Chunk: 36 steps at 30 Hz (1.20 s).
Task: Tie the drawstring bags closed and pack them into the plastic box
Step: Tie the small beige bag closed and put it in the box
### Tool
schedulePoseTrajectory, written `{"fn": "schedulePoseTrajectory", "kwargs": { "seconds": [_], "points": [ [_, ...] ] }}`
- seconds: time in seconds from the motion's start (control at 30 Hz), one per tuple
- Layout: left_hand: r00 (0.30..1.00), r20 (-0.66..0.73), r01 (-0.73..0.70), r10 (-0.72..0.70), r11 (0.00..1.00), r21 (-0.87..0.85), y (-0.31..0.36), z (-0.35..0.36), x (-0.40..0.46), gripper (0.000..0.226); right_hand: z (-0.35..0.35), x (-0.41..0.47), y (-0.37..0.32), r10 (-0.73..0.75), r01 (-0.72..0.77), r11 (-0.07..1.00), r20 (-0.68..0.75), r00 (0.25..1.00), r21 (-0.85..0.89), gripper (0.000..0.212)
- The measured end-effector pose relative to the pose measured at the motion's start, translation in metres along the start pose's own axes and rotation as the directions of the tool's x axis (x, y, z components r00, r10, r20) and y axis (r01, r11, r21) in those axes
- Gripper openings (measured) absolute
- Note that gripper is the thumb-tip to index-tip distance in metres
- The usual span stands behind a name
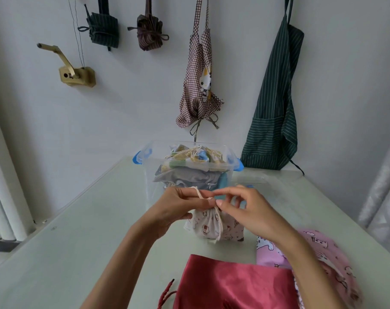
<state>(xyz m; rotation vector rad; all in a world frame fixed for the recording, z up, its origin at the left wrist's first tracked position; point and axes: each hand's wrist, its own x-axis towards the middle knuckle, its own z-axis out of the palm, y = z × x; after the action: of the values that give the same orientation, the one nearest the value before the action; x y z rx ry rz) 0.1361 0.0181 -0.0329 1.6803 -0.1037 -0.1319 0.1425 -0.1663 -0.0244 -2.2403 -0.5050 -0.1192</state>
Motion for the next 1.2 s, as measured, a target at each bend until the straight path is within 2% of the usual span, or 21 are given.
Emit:
{"fn": "schedulePoseTrajectory", "kwargs": {
  "seconds": [0.1,0.2,0.3,0.4,0.6,0.73,0.87,0.97,1.07,1.2],
  "points": [
    [0.999,0.003,-0.039,0.039,0.997,0.063,-0.002,-0.001,0.000,0.015,0.004,-0.001,0.004,0.042,-0.054,0.993,0.118,0.992,0.103,0.017],
    [0.997,0.034,-0.070,0.066,0.987,0.146,-0.004,-0.002,0.000,0.019,0.004,-0.002,0.008,0.060,-0.079,0.988,0.139,0.988,0.135,0.012],
    [0.992,0.041,-0.126,0.120,0.974,0.189,-0.005,-0.002,0.000,0.019,0.007,-0.001,0.010,0.060,-0.068,0.986,0.055,0.997,0.152,0.006],
    [0.975,-0.047,-0.200,0.215,0.954,0.222,-0.004,0.000,0.000,0.015,0.010,0.001,0.006,0.054,-0.045,0.987,-0.056,0.997,0.152,0.004],
    [0.850,-0.266,-0.345,0.454,0.863,0.369,-0.013,0.008,0.008,0.013,0.017,0.002,-0.004,-0.023,0.046,0.994,-0.218,0.976,0.102,0.007],
    [0.814,-0.247,-0.400,0.525,0.816,0.416,-0.021,0.009,0.009,0.012,0.015,0.003,-0.004,0.063,-0.041,0.965,-0.078,0.995,0.258,0.016],
    [0.800,-0.265,-0.424,0.538,0.820,0.385,-0.020,0.010,0.009,0.009,0.013,0.004,0.000,0.273,-0.288,0.812,0.105,0.956,0.508,0.014],
    [0.787,-0.257,-0.446,0.561,0.805,0.392,-0.019,0.009,0.008,0.011,0.014,0.003,0.004,0.267,-0.319,0.774,0.175,0.948,0.547,0.013],
    [0.808,-0.222,-0.444,0.545,0.812,0.379,-0.020,0.006,0.009,0.018,0.014,0.003,0.006,0.267,-0.288,0.760,0.124,0.956,0.582,0.011],
    [0.854,-0.118,-0.444,0.507,0.828,0.341,-0.017,0.004,0.010,0.033,0.012,0.006,0.005,0.224,-0.159,0.846,-0.069,0.972,0.509,0.011]
  ]
}}
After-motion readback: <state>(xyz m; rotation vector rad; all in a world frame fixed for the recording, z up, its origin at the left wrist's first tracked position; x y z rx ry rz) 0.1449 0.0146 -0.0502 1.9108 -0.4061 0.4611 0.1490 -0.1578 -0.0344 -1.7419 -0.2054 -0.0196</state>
